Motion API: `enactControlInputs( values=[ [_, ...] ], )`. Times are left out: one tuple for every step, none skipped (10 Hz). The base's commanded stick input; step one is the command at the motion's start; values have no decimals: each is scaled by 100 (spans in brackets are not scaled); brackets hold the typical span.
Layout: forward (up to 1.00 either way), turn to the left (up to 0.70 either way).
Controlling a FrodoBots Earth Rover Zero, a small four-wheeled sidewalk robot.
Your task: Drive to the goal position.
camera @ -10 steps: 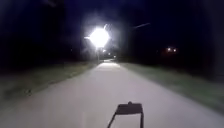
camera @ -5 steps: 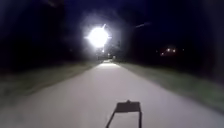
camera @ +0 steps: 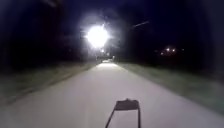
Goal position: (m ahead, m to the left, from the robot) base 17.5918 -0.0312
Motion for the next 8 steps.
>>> enactControlInputs(
  values=[
    [100, 0],
    [100, 0],
    [100, 0],
    [100, 0],
    [100, 0],
    [100, 0],
    [100, 0],
    [100, 0]
  ],
)
